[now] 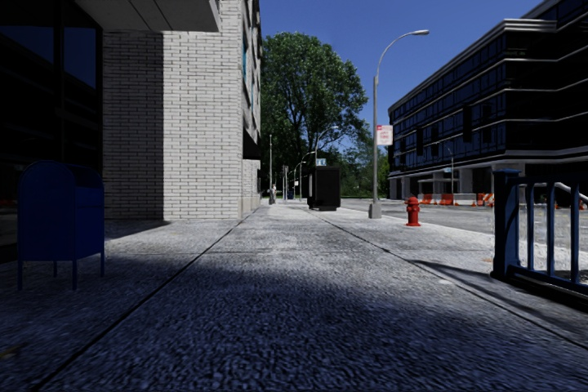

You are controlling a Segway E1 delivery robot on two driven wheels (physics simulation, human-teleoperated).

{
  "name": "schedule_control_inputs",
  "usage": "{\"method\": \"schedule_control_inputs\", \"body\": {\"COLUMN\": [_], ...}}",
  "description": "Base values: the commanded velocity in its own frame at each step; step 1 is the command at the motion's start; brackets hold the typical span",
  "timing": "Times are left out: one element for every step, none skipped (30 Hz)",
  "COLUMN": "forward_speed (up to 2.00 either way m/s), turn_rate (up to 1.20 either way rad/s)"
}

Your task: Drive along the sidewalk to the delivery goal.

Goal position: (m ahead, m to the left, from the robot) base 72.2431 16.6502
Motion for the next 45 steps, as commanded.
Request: {"method": "schedule_control_inputs", "body": {"forward_speed": [2.00, 2.00, 2.00, 2.00, 2.00, 2.00, 2.00, 2.00, 2.00, 2.00, 2.00, 2.00, 2.00, 2.00, 2.00, 2.00, 2.00, 2.00, 2.00, 2.00, 2.00, 2.00, 2.00, 2.00, 2.00, 2.00, 2.00, 2.00, 2.00, 2.00, 2.00, 2.00, 2.00, 2.00, 2.00, 2.00, 2.00, 2.00, 2.00, 2.00, 2.00, 2.00, 2.00, 2.00, 2.00], "turn_rate": [0.00, 0.00, 0.00, 0.00, 0.00, 0.00, 0.00, 0.00, 0.00, 0.00, 0.00, 0.00, 0.00, 0.00, 0.00, 0.00, 0.00, 0.00, 0.00, 0.00, 0.00, 0.00, 0.00, 0.00, 0.00, 0.00, 0.00, 0.00, 0.00, 0.00, 0.00, 0.00, 0.00, 0.00, 0.00, 0.00, 0.00, 0.00, 0.00, 0.00, 0.00, 0.00, 0.00, 0.00, 0.00]}}
